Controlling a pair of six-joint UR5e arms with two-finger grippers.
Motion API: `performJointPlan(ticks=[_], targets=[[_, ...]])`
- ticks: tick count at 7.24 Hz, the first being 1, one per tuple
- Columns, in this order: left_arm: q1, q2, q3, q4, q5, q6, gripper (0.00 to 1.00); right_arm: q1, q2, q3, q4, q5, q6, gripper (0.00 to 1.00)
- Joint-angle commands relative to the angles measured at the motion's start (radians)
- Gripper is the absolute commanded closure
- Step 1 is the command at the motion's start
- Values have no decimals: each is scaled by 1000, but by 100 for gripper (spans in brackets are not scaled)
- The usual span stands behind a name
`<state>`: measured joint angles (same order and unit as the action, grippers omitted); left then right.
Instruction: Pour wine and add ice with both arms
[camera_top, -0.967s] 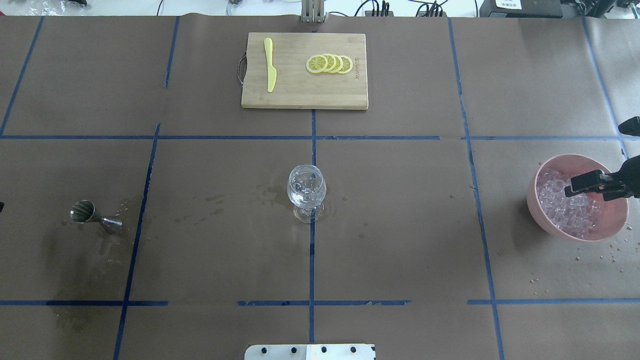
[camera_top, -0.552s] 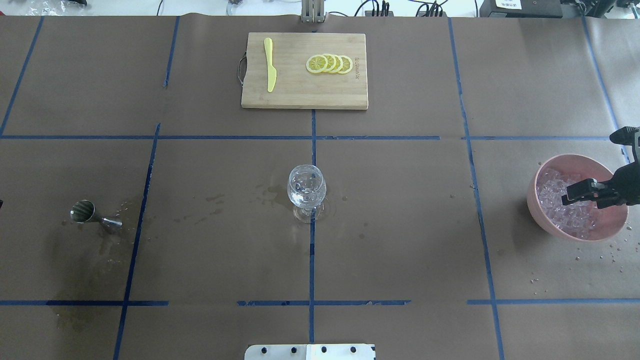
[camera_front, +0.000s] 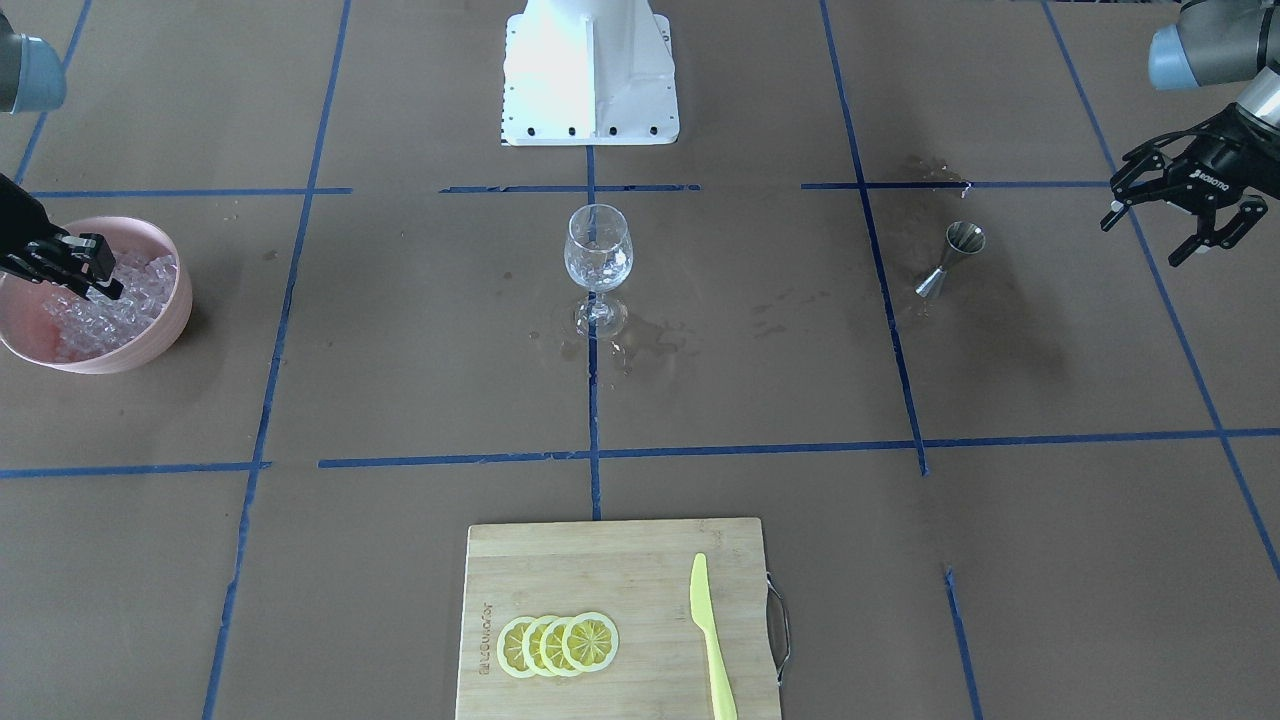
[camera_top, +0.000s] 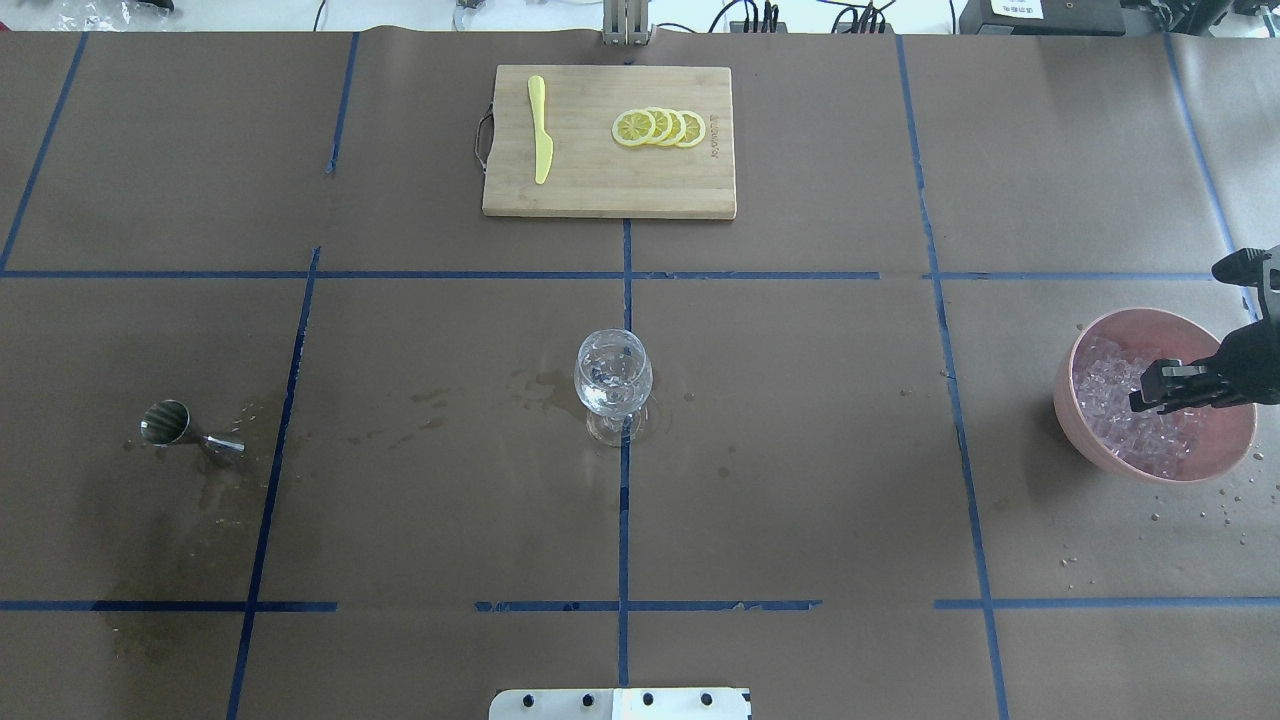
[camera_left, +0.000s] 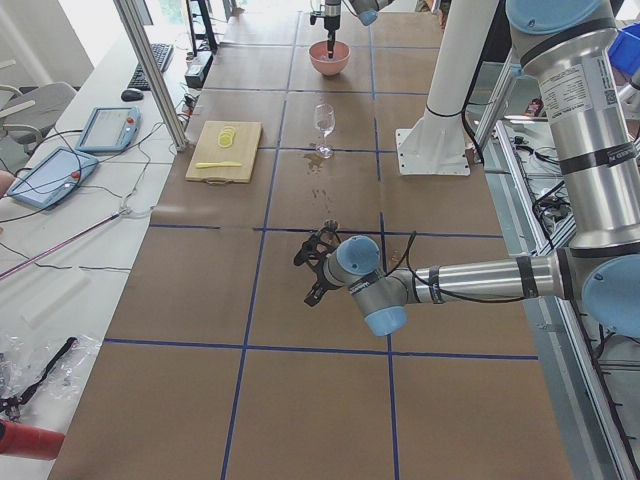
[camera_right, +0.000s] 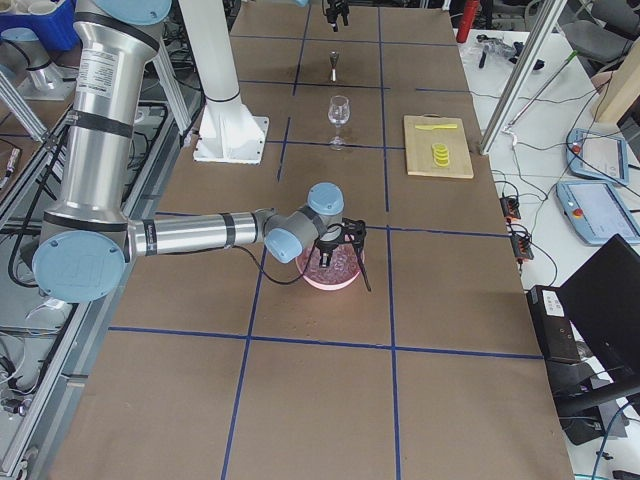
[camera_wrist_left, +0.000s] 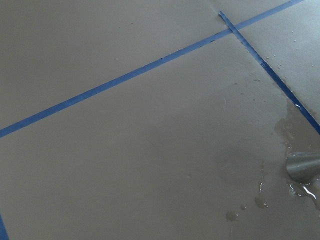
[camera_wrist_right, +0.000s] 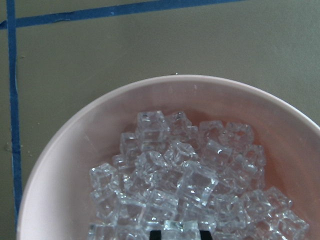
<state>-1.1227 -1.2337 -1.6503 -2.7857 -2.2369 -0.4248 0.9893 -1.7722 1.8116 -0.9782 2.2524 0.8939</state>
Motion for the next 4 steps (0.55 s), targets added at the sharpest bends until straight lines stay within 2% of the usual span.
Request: performJointPlan(ticks=[1, 2, 3, 4], targets=[[-95, 36, -22, -24, 86, 0, 1, 2, -3, 46, 0, 0, 0, 100], [-106, 20, -11, 39, 27, 1, 0, 5, -9, 111, -2, -5, 20, 100], [-135, -13, -17, 195, -43, 4, 0, 3, 2, 170, -4, -10, 110, 100], [-143, -38, -20, 259, -73, 33, 0, 3, 37, 202, -5, -11, 204, 100]])
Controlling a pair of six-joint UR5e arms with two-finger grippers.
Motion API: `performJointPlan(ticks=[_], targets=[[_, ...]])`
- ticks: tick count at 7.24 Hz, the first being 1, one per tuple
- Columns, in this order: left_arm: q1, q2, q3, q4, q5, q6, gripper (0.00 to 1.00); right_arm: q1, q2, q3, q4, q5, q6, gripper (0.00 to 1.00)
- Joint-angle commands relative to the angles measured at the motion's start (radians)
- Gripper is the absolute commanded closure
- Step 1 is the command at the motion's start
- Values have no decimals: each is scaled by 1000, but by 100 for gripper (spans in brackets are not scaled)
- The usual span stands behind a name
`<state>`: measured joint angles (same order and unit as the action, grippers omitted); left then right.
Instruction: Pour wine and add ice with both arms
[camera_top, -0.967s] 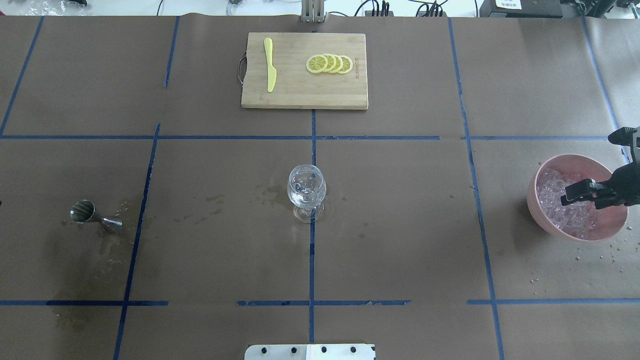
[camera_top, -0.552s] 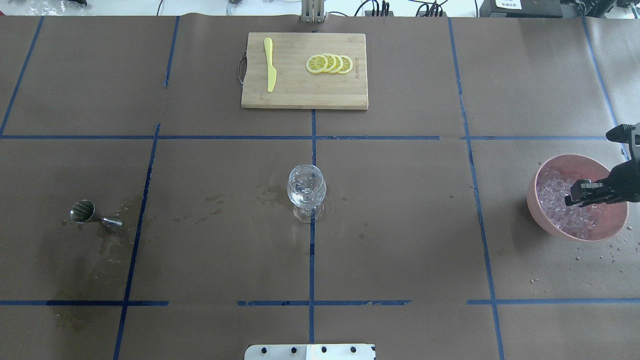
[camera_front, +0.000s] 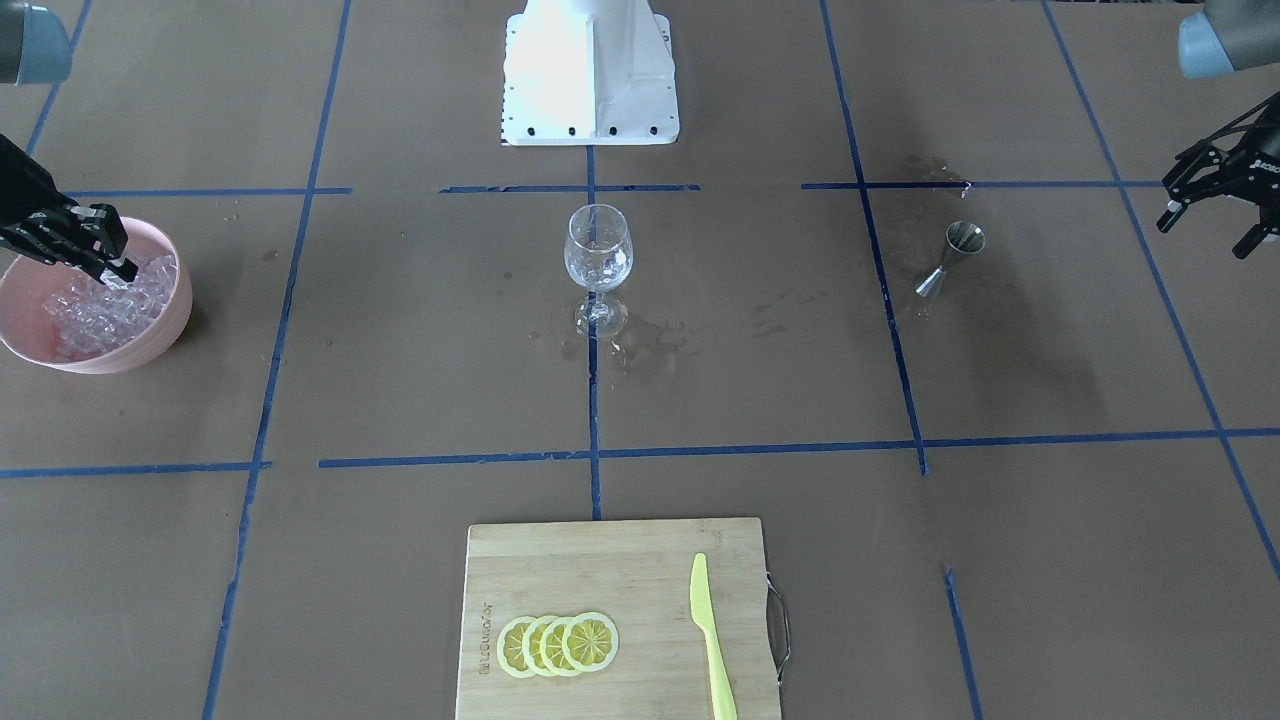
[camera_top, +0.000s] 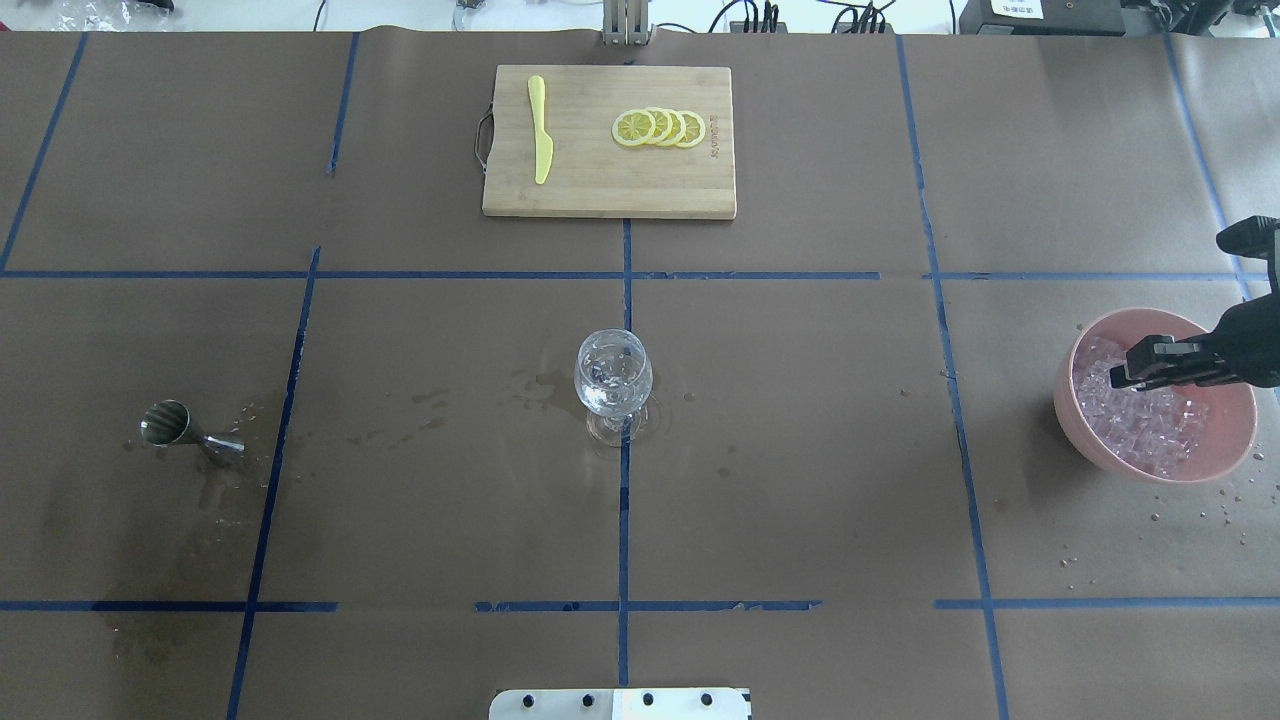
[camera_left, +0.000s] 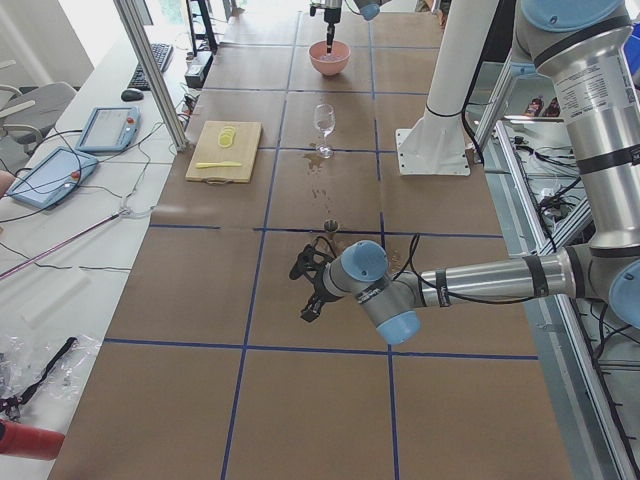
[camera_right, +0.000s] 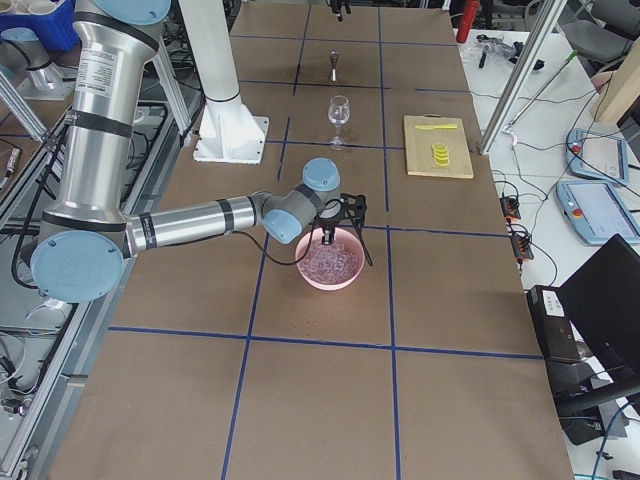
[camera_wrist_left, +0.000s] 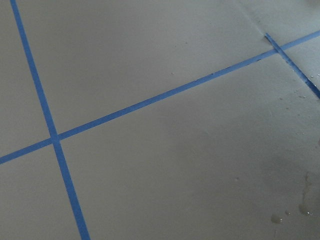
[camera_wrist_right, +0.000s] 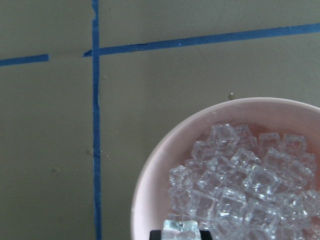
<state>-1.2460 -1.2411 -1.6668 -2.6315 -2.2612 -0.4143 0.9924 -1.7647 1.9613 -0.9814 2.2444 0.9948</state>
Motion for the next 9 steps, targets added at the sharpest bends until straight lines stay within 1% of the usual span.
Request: performJointPlan(ticks=[1, 2, 3, 4, 5, 6, 7, 8, 9], targets=[[-32, -44, -11, 199, -57, 114, 0, -4, 115, 54, -8, -5, 240, 100], [-74, -87, -19, 341, -57, 228, 0, -30, 196, 56, -11, -5, 345, 100], [-158, -134, -19, 516, -55, 368, 0, -59, 261, 59, -13, -6, 439, 100], [-221, -211, -19, 663, -55, 462, 0, -107, 334, 59, -14, -14, 549, 100], [-230, -251, -24, 726, -55, 468, 0, -182, 406, 59, -14, -70, 662, 100], [-230, -245, -22, 725, -55, 468, 0, -251, 480, 61, -45, -153, 745, 100], [-230, -242, -24, 723, -55, 468, 0, -302, 589, 61, -171, -207, 772, 100], [-231, -239, -28, 719, -57, 467, 0, -372, 699, 61, -307, -286, 780, 100], [-231, -227, -43, 717, -57, 463, 0, -433, 750, 57, -348, -360, 812, 100]])
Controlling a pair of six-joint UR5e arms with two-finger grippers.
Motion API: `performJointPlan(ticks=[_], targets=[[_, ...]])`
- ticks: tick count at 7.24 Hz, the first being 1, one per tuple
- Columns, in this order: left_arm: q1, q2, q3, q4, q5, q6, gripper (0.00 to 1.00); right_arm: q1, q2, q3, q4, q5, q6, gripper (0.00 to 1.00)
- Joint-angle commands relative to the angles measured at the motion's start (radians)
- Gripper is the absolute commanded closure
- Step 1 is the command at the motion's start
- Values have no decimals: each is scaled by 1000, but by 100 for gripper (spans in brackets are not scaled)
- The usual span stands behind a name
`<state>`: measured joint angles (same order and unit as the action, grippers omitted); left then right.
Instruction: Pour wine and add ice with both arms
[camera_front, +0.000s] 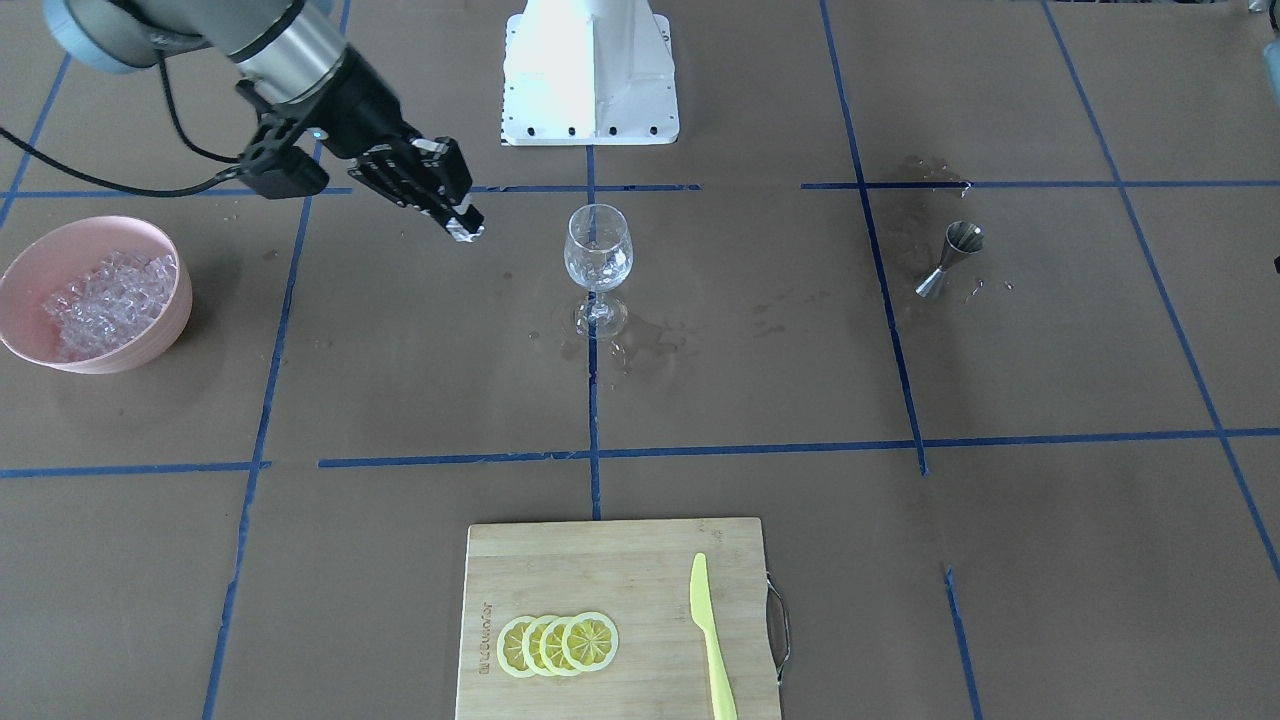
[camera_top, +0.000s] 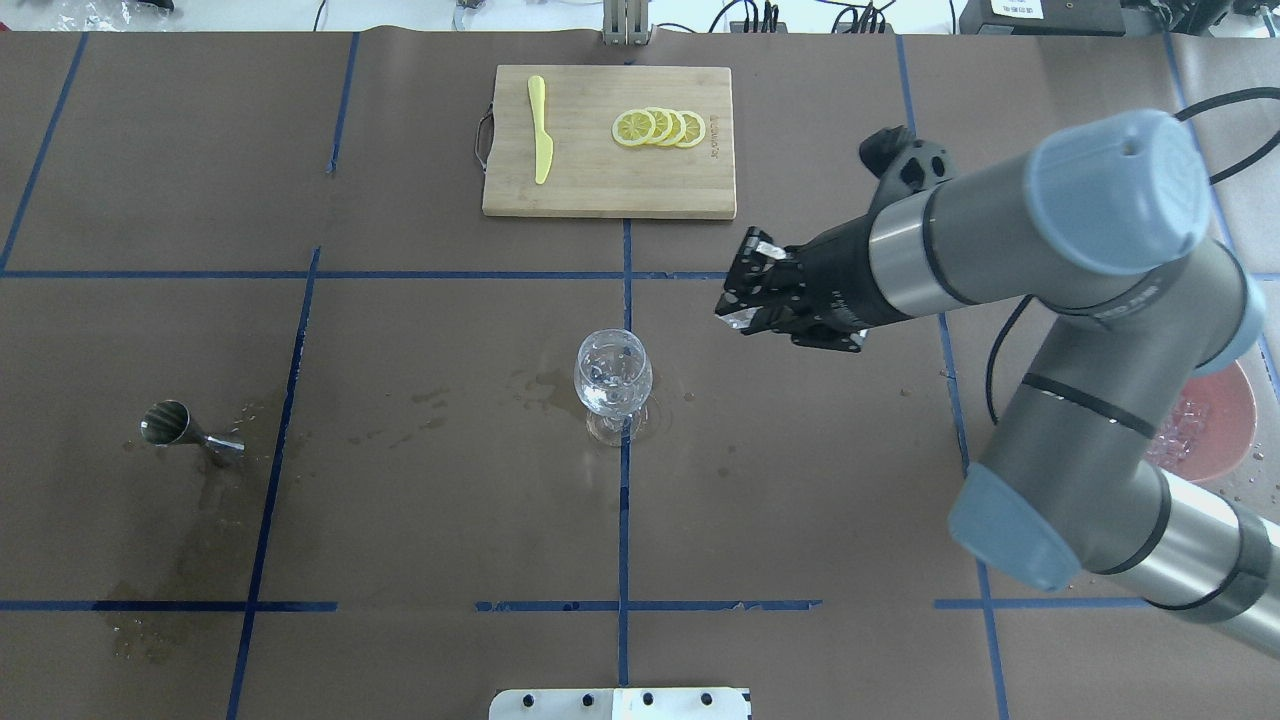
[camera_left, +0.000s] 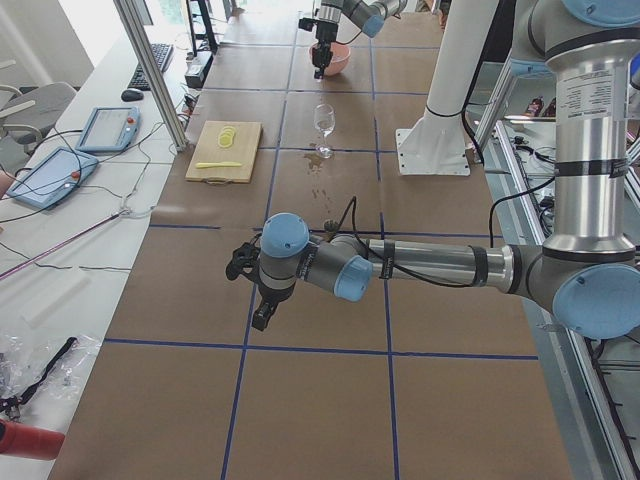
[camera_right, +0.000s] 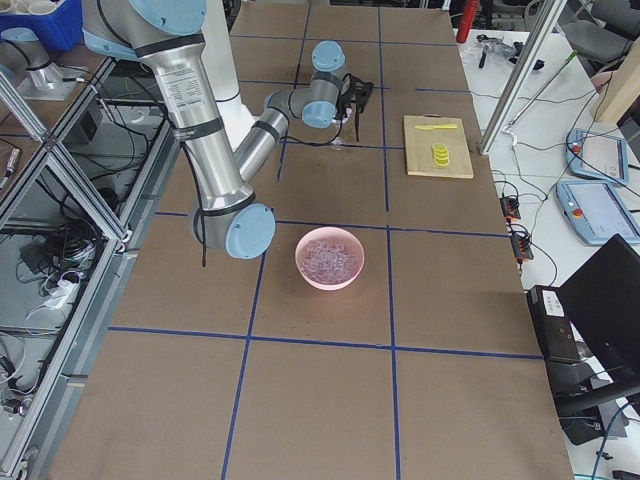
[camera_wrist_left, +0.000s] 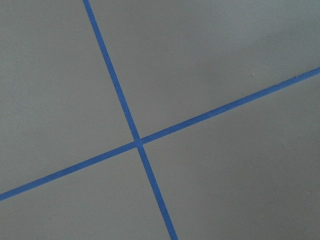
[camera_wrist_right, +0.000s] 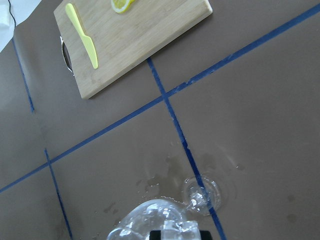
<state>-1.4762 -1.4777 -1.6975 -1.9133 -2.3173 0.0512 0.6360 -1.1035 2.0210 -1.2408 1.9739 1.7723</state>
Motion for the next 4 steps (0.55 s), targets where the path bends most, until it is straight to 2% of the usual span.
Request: performJointPlan(ticks=[1, 2, 4], targets=[[-1, 14, -20, -1, -2, -4, 0, -137, 132, -14, -100, -165, 70, 100], [-3, 14, -25, -1, -1, -5, 0, -168, 136, -18, -98, -200, 70, 100], [-3, 16, -27, -3, -2, -7, 0, -174, 152, -39, -95, -205, 70, 100]])
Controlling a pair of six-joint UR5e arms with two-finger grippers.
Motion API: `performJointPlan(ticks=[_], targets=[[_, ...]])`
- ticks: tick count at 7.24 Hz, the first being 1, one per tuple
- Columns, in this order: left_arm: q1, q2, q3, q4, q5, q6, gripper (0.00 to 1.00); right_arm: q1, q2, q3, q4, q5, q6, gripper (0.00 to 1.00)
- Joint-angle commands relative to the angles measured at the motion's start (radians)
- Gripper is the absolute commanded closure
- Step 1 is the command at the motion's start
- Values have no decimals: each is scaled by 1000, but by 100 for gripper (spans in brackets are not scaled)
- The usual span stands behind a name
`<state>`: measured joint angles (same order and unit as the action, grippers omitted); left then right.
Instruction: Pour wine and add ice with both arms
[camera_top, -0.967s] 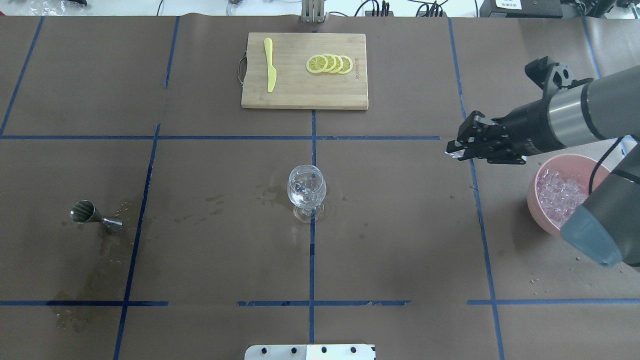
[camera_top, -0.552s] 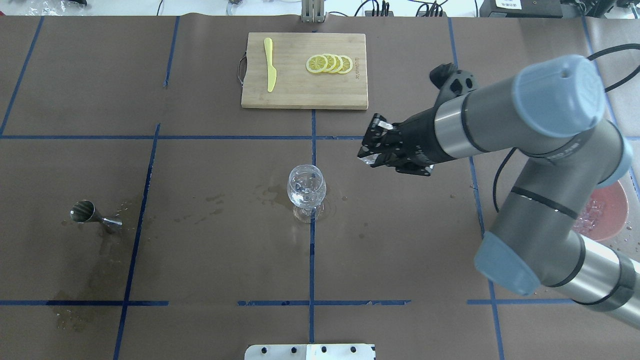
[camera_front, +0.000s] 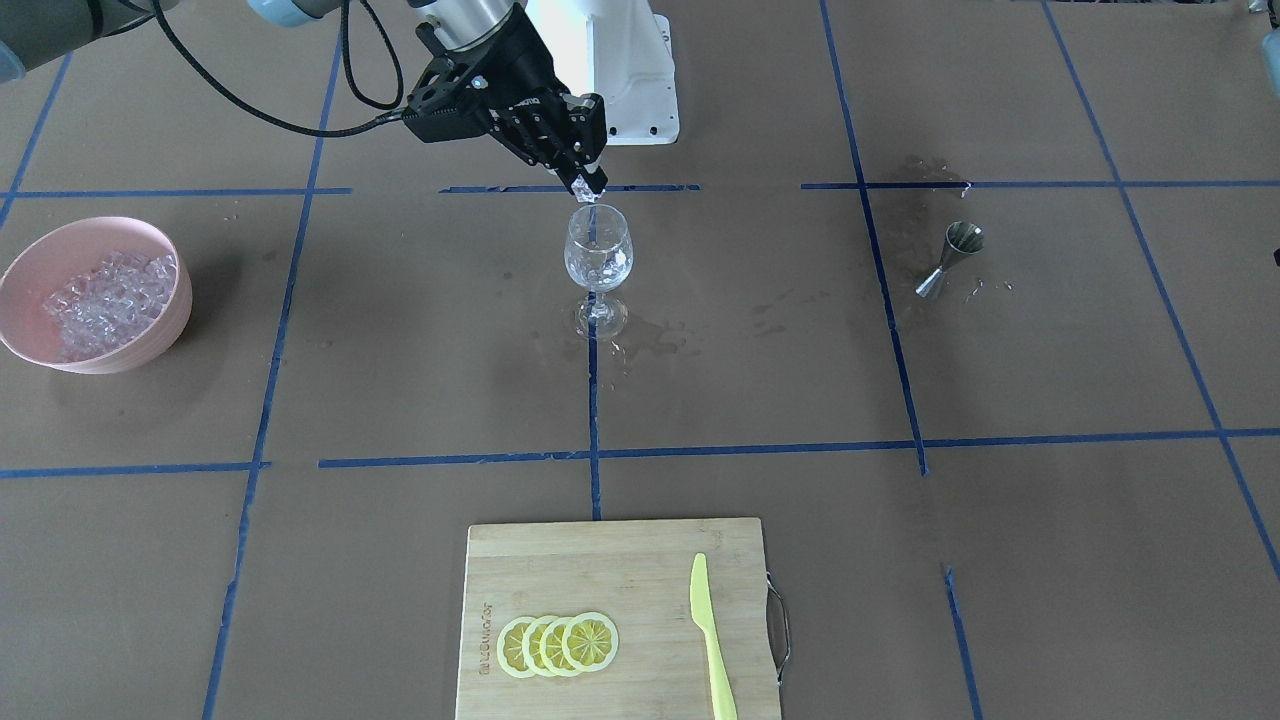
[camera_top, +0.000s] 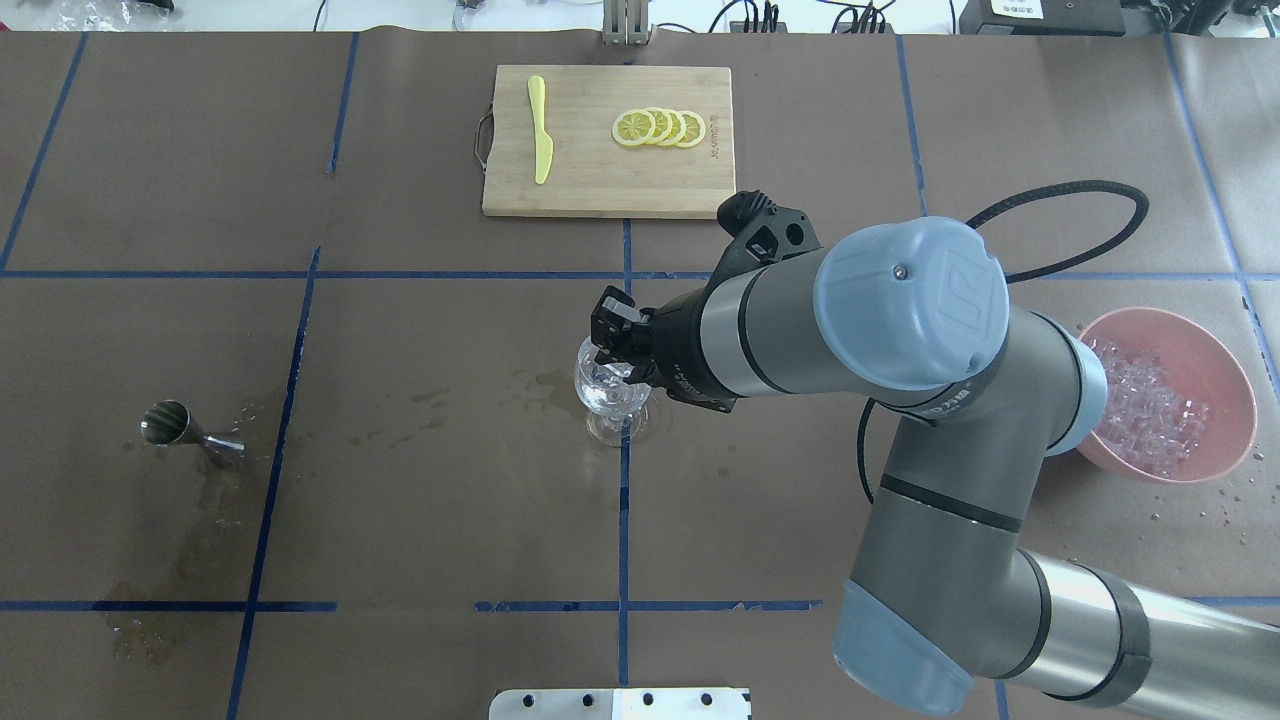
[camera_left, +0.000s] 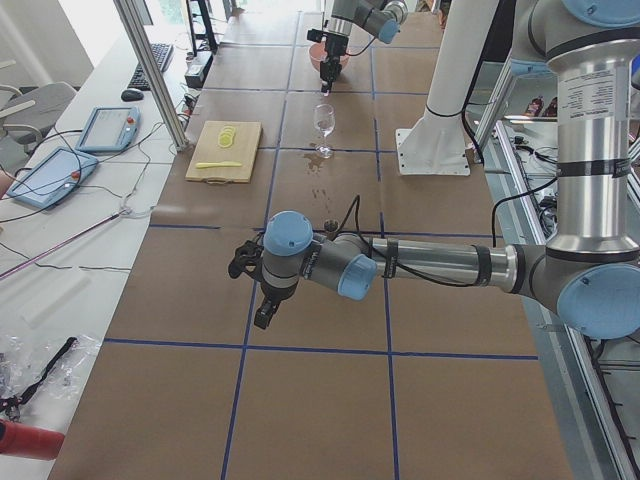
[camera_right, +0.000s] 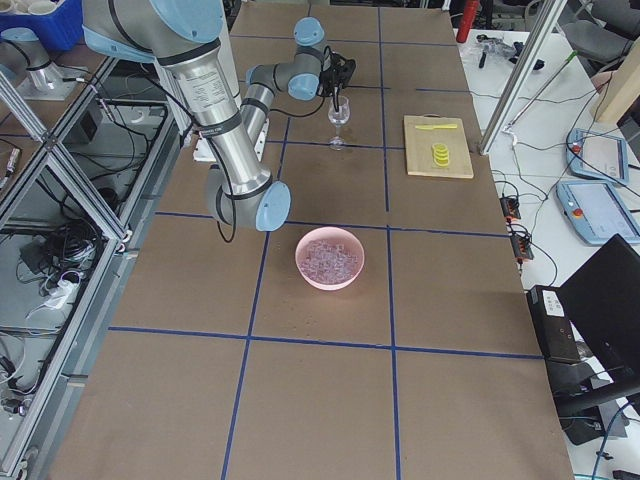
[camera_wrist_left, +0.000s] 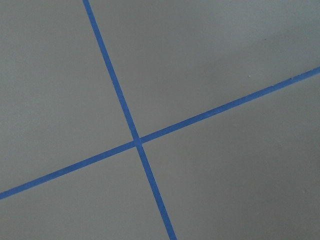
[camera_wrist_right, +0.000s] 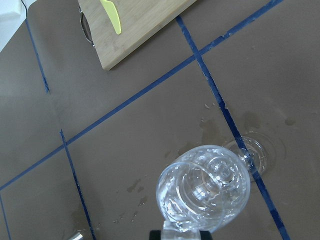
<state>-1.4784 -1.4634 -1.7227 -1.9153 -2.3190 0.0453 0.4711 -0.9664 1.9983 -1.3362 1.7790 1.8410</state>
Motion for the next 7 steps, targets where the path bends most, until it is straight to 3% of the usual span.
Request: performJointPlan(ticks=[1, 3, 4, 7], targets=[[-3, 1, -8, -1, 0, -1, 0, -9, 37, -45, 0, -19, 0, 100], [-5, 21, -29, -1, 0, -1, 0, -9, 72, -97, 2, -53, -3, 100], [-5, 28, -44, -1, 1, -7, 0, -8, 58, -87, -3, -52, -3, 1], [-5, 29, -48, -1, 1, -9, 0, -6, 18, -39, -8, -43, -5, 0]])
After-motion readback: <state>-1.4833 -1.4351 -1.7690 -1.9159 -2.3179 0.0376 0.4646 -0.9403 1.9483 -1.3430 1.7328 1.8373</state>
